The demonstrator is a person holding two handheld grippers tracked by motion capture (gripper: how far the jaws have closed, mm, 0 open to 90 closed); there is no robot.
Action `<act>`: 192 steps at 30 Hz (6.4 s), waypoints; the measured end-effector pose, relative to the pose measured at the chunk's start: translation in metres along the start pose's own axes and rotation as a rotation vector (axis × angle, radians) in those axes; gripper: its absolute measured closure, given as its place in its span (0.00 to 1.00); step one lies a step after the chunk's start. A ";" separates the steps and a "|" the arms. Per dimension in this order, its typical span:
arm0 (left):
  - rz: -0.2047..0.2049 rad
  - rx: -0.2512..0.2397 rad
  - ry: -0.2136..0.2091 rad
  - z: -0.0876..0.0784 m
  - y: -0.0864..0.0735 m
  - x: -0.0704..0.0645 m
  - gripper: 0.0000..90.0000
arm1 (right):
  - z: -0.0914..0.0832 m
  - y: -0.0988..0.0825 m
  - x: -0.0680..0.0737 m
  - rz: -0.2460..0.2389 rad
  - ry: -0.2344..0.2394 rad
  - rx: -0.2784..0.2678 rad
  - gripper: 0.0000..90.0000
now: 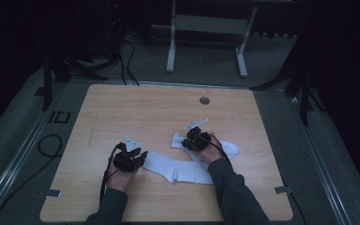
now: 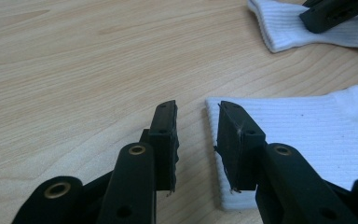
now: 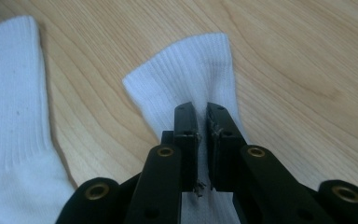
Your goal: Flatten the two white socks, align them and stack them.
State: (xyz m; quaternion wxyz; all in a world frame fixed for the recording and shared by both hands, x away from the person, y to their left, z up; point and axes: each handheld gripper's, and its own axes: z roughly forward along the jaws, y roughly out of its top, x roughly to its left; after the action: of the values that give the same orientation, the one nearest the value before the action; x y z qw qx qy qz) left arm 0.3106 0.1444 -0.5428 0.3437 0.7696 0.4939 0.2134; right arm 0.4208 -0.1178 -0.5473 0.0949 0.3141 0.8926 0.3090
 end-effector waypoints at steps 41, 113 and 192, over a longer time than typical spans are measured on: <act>-0.034 0.032 -0.011 -0.001 -0.003 0.004 0.73 | -0.137 0.021 0.006 -0.076 0.010 -0.296 0.93; -0.037 0.040 -0.016 -0.003 -0.003 0.006 0.73 | -0.092 0.011 0.088 -0.074 0.121 -0.311 0.92; 0.097 0.090 -0.043 0.010 -0.001 -0.016 0.92 | -0.050 0.004 0.101 -0.090 0.056 -0.072 0.59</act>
State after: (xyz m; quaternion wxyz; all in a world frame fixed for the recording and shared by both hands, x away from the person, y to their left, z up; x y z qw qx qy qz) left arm 0.3099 0.1270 -0.5498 0.3086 0.8117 0.4576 0.1910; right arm 0.3256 -0.0777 -0.5031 0.0950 0.2611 0.8966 0.3449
